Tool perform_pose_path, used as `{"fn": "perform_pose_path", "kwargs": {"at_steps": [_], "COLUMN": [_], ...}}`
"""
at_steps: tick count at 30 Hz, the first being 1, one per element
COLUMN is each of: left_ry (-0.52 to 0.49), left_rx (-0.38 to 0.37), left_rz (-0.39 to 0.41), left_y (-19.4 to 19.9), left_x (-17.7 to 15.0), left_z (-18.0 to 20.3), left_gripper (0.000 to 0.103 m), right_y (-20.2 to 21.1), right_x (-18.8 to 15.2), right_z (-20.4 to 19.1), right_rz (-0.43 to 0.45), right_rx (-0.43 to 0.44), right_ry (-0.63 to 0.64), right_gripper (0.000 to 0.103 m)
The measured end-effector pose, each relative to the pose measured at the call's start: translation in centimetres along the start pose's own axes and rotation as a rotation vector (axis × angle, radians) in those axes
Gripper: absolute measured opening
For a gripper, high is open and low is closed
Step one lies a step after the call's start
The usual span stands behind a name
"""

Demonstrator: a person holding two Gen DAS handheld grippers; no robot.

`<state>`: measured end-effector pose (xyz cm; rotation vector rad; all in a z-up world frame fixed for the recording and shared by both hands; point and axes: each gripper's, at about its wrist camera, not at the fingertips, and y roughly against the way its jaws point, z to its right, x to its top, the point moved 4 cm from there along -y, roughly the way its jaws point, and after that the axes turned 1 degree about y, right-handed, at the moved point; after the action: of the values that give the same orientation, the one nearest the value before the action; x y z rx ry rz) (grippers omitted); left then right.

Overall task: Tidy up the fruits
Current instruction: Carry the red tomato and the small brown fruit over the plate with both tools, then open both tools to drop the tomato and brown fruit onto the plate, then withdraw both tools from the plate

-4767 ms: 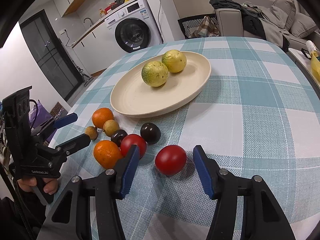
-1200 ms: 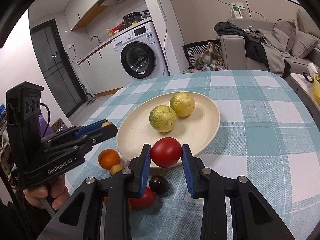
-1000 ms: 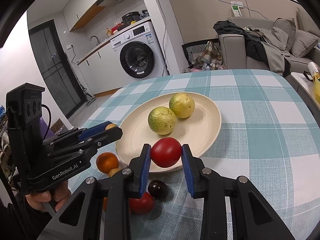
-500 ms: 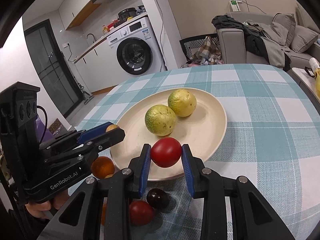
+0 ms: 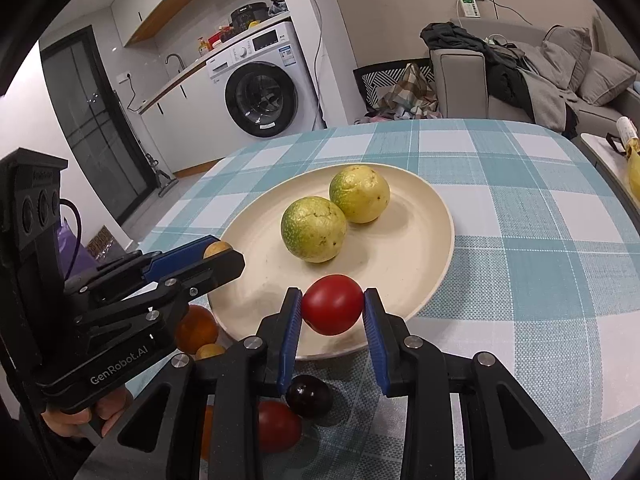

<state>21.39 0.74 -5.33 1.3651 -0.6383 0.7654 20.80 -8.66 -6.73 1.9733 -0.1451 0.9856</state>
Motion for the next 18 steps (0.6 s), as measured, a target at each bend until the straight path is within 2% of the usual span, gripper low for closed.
{"fn": "perform_pose_path", "kwargs": {"at_steps": [5,9,11,14,16,18], "left_ry": [0.003,0.013,0.016,0.015,0.013,0.013], "left_rx": [0.009,0.014,0.019,0.030,0.047,0.066], "left_rz": [0.008,0.003,0.000,0.005,0.016,0.034], "left_y": [0.0,0.1,0.2,0.6,1.1,1.8], "left_x": [0.0,-0.2,-0.3,-0.5,-0.6,-0.7], "left_z": [-0.2,-0.5,-0.7,-1.0,-1.2,-1.5], "left_gripper": [0.024,0.024,0.026,0.039,0.059,0.072], "right_y": [0.1,0.5,0.8,1.2,1.6,1.9], "right_x": [0.0,0.0,-0.1,-0.2,-0.4,-0.6], "right_z": [0.2,0.3,0.3,0.2,0.3,0.4], "right_rz": [0.007,0.025,0.031,0.038,0.047,0.049], "right_rx": [-0.006,-0.012,-0.021,-0.039,-0.057,-0.067], "right_ry": [-0.005,-0.012,0.000,0.023,0.036,0.044], "right_gripper": [0.032,0.043,0.043,0.047,0.050,0.055]}}
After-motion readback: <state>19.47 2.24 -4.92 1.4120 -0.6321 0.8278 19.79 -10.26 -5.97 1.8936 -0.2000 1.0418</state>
